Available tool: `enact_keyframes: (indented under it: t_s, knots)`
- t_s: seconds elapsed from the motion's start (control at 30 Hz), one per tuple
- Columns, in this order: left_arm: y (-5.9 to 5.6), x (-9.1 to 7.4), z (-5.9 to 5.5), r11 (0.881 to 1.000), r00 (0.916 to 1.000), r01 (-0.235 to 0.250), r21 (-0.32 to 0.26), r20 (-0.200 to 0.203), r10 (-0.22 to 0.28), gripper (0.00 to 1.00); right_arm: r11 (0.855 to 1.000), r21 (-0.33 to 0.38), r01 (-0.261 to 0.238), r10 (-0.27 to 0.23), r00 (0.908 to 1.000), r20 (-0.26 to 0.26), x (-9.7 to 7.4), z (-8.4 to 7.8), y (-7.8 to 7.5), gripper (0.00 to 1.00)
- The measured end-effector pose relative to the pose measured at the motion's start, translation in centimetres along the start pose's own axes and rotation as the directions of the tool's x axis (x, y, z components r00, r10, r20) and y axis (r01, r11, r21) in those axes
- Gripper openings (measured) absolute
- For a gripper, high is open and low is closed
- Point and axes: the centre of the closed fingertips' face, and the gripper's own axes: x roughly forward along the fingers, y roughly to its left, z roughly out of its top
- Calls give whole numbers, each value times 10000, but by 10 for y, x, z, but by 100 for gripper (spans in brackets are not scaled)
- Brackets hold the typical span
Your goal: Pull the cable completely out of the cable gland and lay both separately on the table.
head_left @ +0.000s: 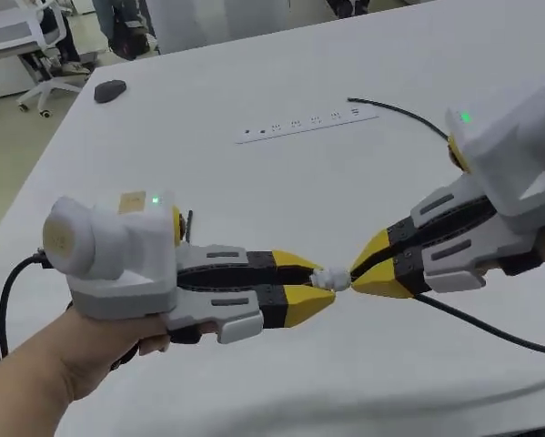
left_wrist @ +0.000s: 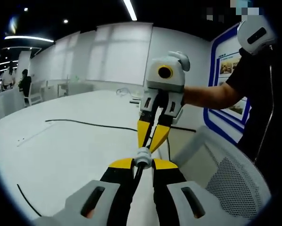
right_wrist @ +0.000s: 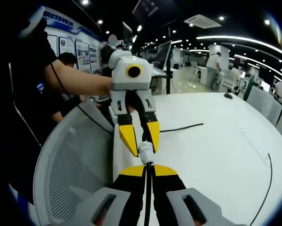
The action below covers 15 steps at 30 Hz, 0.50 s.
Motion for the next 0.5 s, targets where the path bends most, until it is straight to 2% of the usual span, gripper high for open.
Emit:
enact_keyframes:
  t_s: [0.33, 0.43, 0.5]
  knots:
    - [0, 4, -2, 9999, 9998, 93, 96, -164, -92, 14, 9997, -226, 68, -74, 9996, -257, 2, -5, 0, 0]
    - [1, 3, -1, 9996, 9999, -70, 267, -155, 74, 14, 9986, 289, 440, -434, 9988, -210, -1, -7, -5, 0]
    - [9, -3, -2, 9967, 9985, -485, 651, -230, 501, 14, 9916, 781, 1028, -994, 9939, -470, -10, -16, -12, 0]
